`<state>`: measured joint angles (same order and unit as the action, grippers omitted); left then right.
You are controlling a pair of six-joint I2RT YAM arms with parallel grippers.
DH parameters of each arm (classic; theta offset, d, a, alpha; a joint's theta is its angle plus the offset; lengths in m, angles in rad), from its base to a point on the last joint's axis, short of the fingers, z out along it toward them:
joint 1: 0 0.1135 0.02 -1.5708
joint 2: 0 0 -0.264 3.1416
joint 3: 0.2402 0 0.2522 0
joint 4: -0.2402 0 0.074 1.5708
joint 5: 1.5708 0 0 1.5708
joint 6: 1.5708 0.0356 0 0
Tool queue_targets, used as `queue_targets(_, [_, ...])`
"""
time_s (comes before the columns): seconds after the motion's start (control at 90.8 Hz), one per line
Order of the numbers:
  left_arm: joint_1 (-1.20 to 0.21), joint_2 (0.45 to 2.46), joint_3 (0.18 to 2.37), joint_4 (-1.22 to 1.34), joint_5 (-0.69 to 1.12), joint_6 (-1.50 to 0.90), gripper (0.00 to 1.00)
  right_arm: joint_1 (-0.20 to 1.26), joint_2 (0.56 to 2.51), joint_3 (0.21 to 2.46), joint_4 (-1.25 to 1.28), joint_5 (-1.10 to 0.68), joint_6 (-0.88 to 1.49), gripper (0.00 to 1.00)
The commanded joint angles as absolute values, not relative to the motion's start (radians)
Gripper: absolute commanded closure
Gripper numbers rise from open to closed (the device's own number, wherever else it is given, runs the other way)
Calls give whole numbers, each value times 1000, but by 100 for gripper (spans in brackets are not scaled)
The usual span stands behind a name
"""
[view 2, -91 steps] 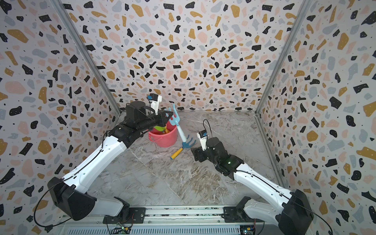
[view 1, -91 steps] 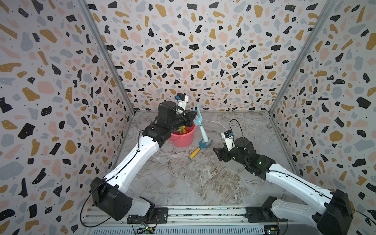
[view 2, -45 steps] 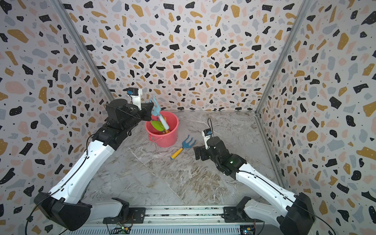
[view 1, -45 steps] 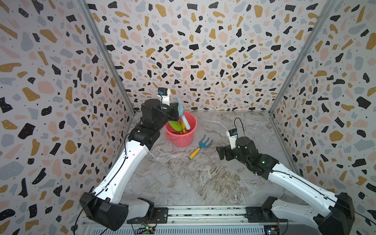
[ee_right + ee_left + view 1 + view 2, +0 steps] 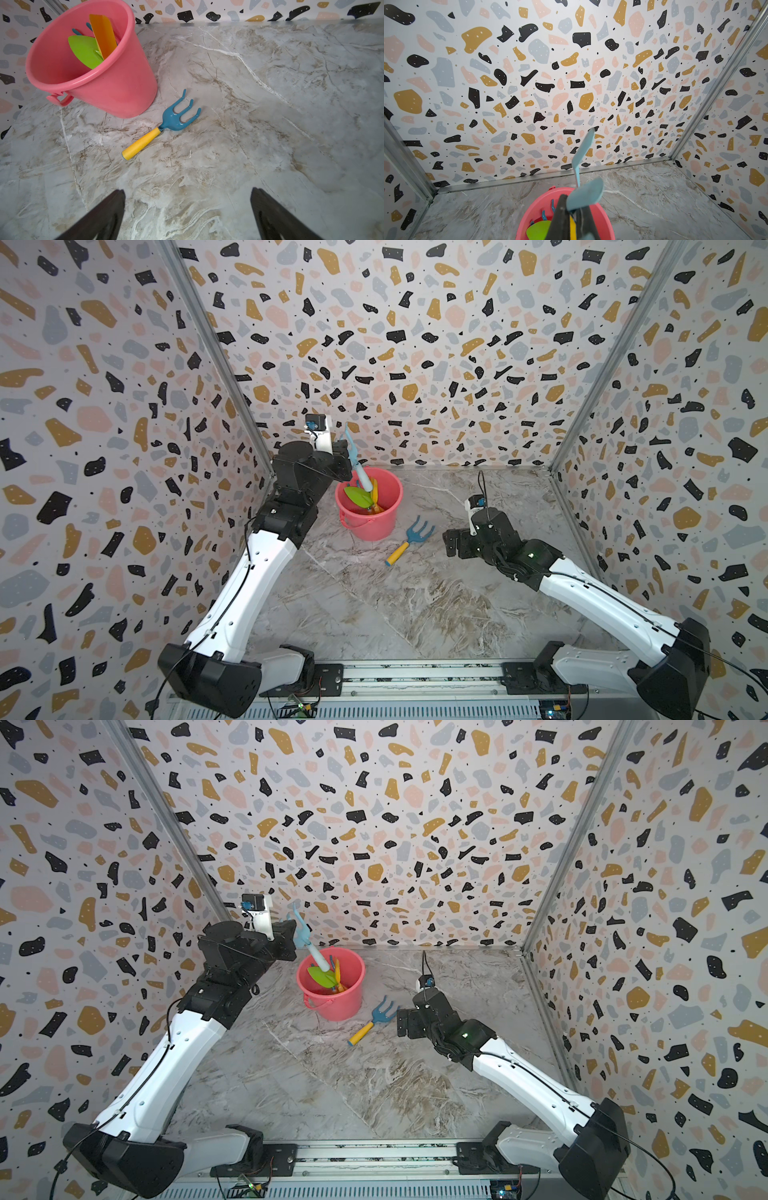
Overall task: Organize the gardening tools
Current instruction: Place the gardening tool in the container.
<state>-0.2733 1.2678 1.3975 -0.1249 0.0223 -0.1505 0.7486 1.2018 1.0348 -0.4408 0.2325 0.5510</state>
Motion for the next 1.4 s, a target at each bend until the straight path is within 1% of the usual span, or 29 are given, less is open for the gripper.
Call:
queue_targets(0.0, [-251, 1278, 1394, -32, 40, -141, 100, 754, 1227, 1067, -530, 245, 630, 0])
queue_targets(0.121, [-232, 1293, 1386, -3, 43, -149, 100, 754, 1293, 1120, -609, 248, 678, 0])
queue_targets(0.253, [-212, 1313, 1383, 47, 61, -180, 100, 755, 1350, 1169, -676, 250, 723, 3])
queue_targets(0.429, [-201, 1350, 1408, 58, 83, -174, 100, 753, 1385, 1164, -660, 237, 749, 6])
queue_targets(0.694, [-192, 1394, 1406, 87, 97, -140, 100, 755, 1446, 1182, -640, 214, 744, 8])
queue_targets(0.87, [-192, 1409, 1346, 158, 120, -150, 100, 754, 1465, 1180, -625, 198, 738, 9])
queue_targets(1.145, [-191, 1418, 1260, 186, 120, -108, 100, 756, 1473, 1164, -611, 196, 753, 12])
queue_targets(1.387, [-190, 1426, 1195, 220, 123, -88, 100, 770, 1541, 1202, -624, 197, 752, 13])
